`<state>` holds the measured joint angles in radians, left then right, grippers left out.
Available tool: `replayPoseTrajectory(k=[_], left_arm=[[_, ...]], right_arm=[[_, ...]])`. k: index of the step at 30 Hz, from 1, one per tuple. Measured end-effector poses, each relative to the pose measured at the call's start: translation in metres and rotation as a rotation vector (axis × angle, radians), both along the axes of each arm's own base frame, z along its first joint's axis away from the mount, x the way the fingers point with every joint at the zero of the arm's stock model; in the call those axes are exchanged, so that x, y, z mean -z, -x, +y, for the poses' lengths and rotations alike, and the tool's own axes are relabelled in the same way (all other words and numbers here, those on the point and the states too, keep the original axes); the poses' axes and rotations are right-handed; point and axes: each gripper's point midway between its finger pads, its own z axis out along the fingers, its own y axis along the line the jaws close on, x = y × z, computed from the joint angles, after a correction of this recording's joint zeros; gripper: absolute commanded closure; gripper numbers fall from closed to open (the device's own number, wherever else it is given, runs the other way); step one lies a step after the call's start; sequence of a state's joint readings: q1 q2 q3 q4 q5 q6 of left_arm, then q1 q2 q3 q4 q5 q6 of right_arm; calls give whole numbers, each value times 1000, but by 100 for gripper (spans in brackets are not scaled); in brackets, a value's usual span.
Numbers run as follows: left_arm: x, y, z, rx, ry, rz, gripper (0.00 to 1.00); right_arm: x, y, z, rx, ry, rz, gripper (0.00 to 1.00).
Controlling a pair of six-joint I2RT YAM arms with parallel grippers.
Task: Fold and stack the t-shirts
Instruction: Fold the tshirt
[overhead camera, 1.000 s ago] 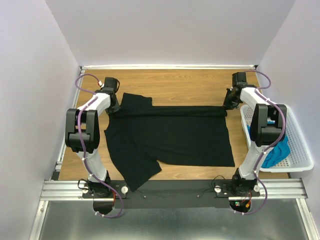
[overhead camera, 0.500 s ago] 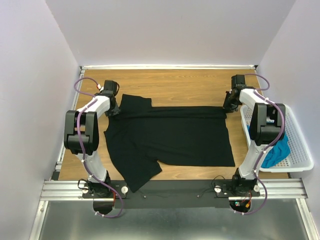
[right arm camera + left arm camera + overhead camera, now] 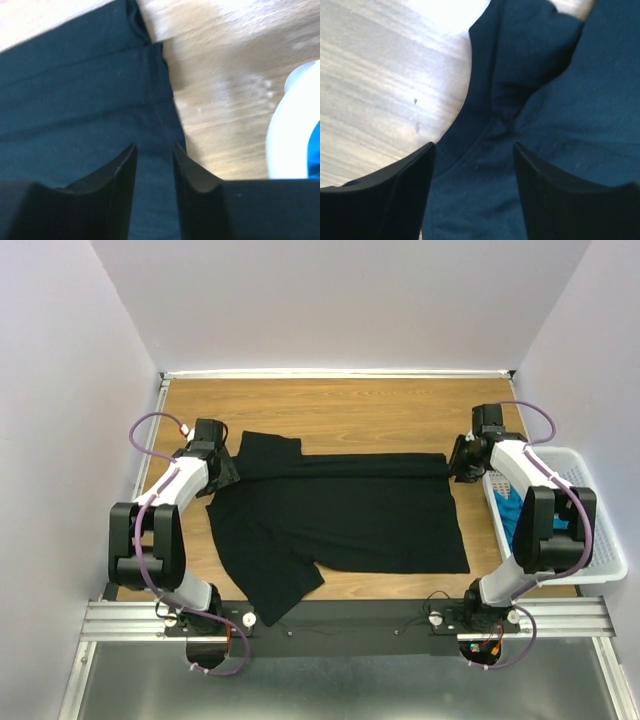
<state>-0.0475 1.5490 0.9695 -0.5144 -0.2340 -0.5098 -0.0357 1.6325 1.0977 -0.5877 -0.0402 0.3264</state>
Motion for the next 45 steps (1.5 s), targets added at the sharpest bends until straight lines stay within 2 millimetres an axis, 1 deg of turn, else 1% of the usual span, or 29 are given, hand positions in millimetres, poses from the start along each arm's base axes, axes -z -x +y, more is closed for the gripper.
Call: replayPoseTrajectory(k=[1,2,5,6,8,9,11,13,14,15,16,17,18,19,21,23,25,26,28,29,32,35,37,43,45], left_arm=[[-1,2,0,0,2,-4,22],[-5,4,0,-3,5,-18,19],[-18,2,-1,-5,11,-62,16],[-24,-1,-2,-5,16,-80,13],[-30,-5,-3,-3,20,-100,13],[-34,-10,-4,0,25,-111,13],[-40,-18,-5,7,29,-133,13],[-49,-35,-7,19,29,-163,14],[-52,-42,-7,24,27,-175,16],[-57,-55,-8,33,29,-192,17],[-59,-64,-9,39,30,-205,18],[-62,-79,-10,50,28,-218,19],[-61,-82,-11,55,28,-216,20],[-63,-104,-12,62,27,-234,20],[-63,-126,-14,76,28,-247,20],[-57,-147,-16,87,30,-253,21],[-51,-158,-18,96,32,-247,21],[-48,-164,-18,99,31,-244,21],[-41,-174,-19,104,34,-239,21],[-34,-180,-20,108,37,-232,22],[-19,-185,-23,116,48,-207,23],[-6,-183,-25,122,59,-180,25],[0,-183,-26,124,63,-169,26],[18,-181,-28,131,75,-134,30],[25,-180,-29,134,82,-123,31]], right_arm=[[-2,2,2,-6,-4,-3,54],[-4,3,6,-15,-7,-6,50],[-12,1,27,-78,-14,-26,41],[-18,-4,41,-120,-23,-42,39],[-31,-17,66,-185,-48,-81,35],[-39,-30,86,-235,-66,-113,35],[-49,-50,118,-314,-112,-163,35],[-50,-63,147,-381,-149,-192,36],[-49,-67,159,-410,-172,-201,36],[-46,-70,169,-431,-185,-201,36],[-41,-76,186,-467,-215,-205,37],[-37,-79,199,-485,-245,-205,37],[-32,-83,211,-500,-270,-204,37],[-26,-89,225,-514,-307,-202,37],[-18,-99,246,-527,-360,-208,38],[-11,-110,266,-534,-413,-207,38],[-6,-119,285,-538,-456,-207,38],[-6,-124,291,-539,-471,-213,38],[-4,-136,312,-543,-515,-230,38],[-2,-139,319,-543,-533,-230,38],[3,-143,340,-538,-580,-223,38],[14,-140,359,-537,-619,-194,38],[19,-139,371,-541,-646,-182,38],[20,-140,403,-562,-708,-190,39],[20,-141,411,-561,-721,-193,41]])
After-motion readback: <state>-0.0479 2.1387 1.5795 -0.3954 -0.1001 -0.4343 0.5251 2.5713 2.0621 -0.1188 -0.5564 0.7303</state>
